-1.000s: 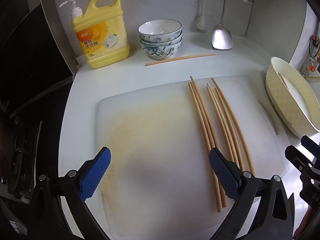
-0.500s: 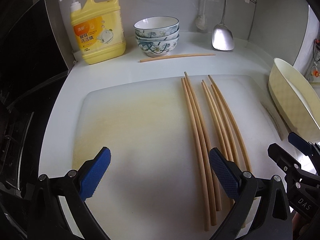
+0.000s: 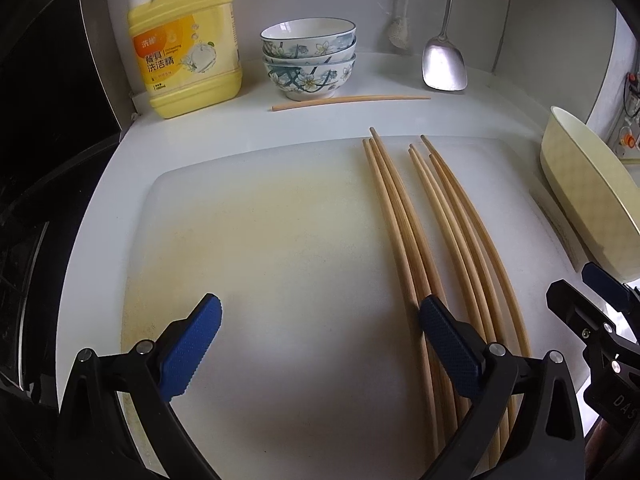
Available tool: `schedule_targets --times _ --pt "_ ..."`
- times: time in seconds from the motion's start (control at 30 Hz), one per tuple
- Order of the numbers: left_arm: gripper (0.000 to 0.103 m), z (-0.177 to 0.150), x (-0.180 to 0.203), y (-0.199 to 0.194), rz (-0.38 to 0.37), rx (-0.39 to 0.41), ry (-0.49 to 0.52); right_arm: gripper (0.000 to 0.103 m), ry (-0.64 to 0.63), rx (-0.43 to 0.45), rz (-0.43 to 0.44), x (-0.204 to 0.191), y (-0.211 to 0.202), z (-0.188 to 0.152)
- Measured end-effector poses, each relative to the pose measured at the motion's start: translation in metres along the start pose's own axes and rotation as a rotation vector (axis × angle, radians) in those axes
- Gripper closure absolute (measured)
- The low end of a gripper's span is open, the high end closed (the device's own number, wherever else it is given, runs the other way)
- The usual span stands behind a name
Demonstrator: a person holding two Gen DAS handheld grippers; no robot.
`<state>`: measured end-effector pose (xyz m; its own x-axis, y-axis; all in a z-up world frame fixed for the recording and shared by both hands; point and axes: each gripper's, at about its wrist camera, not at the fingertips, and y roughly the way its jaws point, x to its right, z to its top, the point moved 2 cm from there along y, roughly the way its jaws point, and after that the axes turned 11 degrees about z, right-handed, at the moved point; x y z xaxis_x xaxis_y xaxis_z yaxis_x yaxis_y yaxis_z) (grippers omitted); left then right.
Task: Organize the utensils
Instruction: 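Withdraw the right tool from the basin back over the cutting board, then close the right tool on another wooden chopstick on the board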
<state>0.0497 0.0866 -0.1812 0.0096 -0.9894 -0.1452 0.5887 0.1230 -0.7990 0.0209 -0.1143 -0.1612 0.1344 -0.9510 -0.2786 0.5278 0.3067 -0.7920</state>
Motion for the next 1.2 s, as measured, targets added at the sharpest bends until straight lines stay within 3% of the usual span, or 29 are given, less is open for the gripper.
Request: schedule_targets --times 0.43,0.5,0.63,0.77,0.87,0.97,1.0,1.1,1.17,1.2 --pt "0.005 0.001 -0.011 0.002 0.026 0.004 -0.021 0.031 -0.111 -0.03 -0.093 -0.021 0.02 0.002" --pt "0.005 0.002 -0.006 0.008 0.019 -0.02 -0.009 0.031 -0.116 -0.034 -0.091 -0.022 0.022 0.002" --pt "0.005 0.007 -0.001 0.008 0.045 0.003 0.017 0.032 -0.153 -0.039 -0.099 -0.028 0.025 0.0" --pt "0.006 0.009 -0.005 0.011 0.036 -0.002 -0.01 0.057 -0.152 -0.039 -0.084 -0.029 0.027 -0.002" --pt "0.012 0.008 -0.004 0.009 0.018 0.006 -0.006 0.071 -0.202 -0.034 -0.077 -0.036 0.027 -0.004" --pt "0.031 0.009 0.003 0.004 -0.001 0.017 0.019 0.09 -0.243 -0.04 -0.055 -0.044 0.029 -0.006" --pt "0.041 0.009 0.006 0.002 -0.012 0.021 0.031 0.094 -0.242 -0.041 -0.048 -0.045 0.03 -0.006" --pt "0.06 0.011 0.012 -0.001 -0.037 0.02 0.053 0.096 -0.226 -0.045 -0.034 -0.044 0.03 -0.005" --pt "0.077 0.011 0.014 -0.002 -0.051 0.022 0.062 0.096 -0.208 -0.048 -0.019 -0.042 0.03 -0.004" --pt "0.092 0.012 0.014 -0.003 -0.06 0.021 0.064 0.097 -0.198 -0.049 -0.011 -0.041 0.03 -0.003"
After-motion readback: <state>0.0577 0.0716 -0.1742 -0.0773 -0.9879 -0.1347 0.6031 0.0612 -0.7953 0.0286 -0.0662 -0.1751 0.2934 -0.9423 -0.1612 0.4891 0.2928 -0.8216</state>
